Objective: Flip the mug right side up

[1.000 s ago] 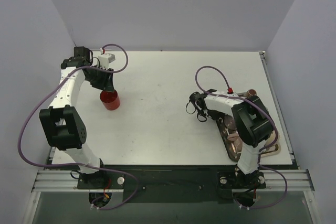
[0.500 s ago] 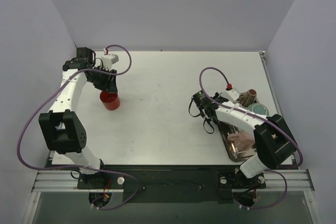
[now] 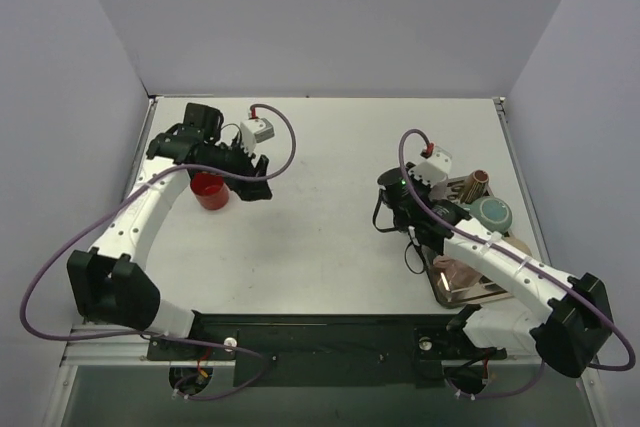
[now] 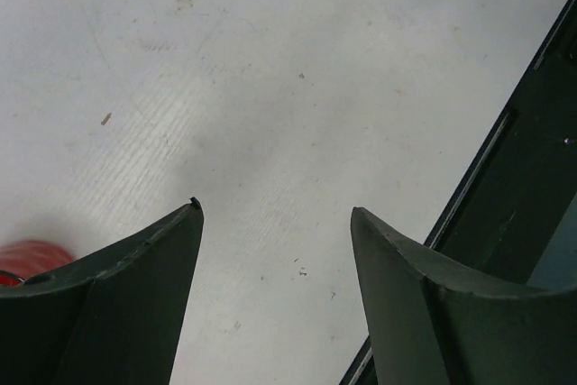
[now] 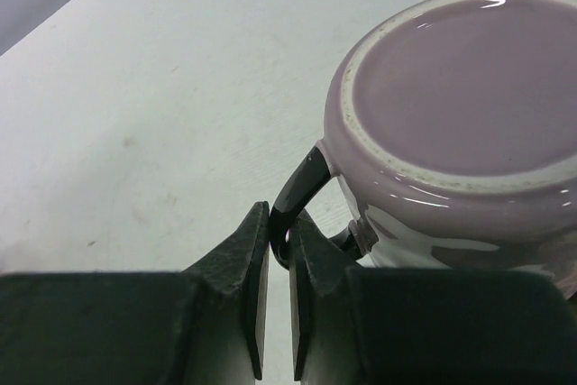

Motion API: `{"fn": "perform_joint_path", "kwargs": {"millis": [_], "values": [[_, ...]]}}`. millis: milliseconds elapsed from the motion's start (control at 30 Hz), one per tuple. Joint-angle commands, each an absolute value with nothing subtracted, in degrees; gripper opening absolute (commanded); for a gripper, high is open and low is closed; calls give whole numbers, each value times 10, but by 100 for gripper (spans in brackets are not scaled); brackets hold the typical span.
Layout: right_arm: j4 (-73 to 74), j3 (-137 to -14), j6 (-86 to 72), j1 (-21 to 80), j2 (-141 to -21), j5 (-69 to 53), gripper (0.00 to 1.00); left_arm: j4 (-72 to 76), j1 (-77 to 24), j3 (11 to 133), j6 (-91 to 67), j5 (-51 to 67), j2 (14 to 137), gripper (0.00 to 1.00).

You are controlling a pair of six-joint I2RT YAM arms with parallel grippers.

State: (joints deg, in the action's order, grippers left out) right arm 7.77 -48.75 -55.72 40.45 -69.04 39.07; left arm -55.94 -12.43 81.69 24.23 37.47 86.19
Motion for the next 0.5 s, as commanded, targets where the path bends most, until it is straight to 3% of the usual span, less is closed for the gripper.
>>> {"fn": "perform_joint_path", "kwargs": {"millis": [0,133,267,467], "values": [[44,-540,-476,426,-649,317,0,-444,-155,775,236,418,775,78],[15,-566,-497,451,-624,270,0,-170,-203,639,225,396,675,81],[-18,-591,-537,475,-613,252,0,120,-253,452,224,408,559,93],[-75,-626,-562,548,-626,241,0,311,-321,318,234,319,511,90]]}}
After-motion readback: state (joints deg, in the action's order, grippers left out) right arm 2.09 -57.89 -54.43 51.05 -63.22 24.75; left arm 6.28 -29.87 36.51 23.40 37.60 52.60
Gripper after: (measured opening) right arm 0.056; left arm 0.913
